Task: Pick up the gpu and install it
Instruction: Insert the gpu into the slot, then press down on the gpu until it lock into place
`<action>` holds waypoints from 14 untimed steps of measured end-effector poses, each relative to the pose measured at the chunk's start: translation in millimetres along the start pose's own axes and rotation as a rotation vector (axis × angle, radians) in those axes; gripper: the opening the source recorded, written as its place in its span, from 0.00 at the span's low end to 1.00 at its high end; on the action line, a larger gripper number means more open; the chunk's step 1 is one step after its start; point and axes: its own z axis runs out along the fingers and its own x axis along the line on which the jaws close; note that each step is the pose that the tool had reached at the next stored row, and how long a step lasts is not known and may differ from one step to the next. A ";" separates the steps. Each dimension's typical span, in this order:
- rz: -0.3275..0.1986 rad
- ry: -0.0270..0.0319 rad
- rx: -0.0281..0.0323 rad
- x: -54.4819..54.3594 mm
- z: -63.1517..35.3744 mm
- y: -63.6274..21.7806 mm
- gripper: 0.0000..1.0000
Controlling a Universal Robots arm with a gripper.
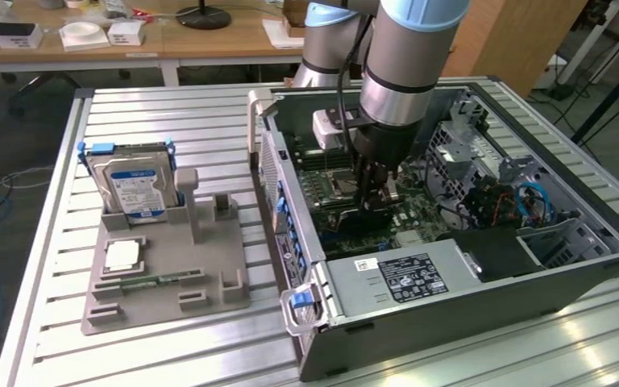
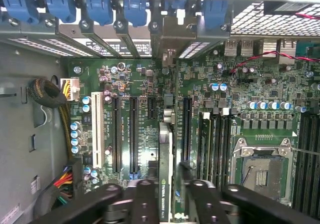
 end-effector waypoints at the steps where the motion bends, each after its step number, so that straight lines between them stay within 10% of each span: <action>1: 0.000 0.0000 0.0000 0.0 0.0 0.0 0.25; 14: 0.000 0.0000 0.0000 -0.1 0.0 0.0 0.11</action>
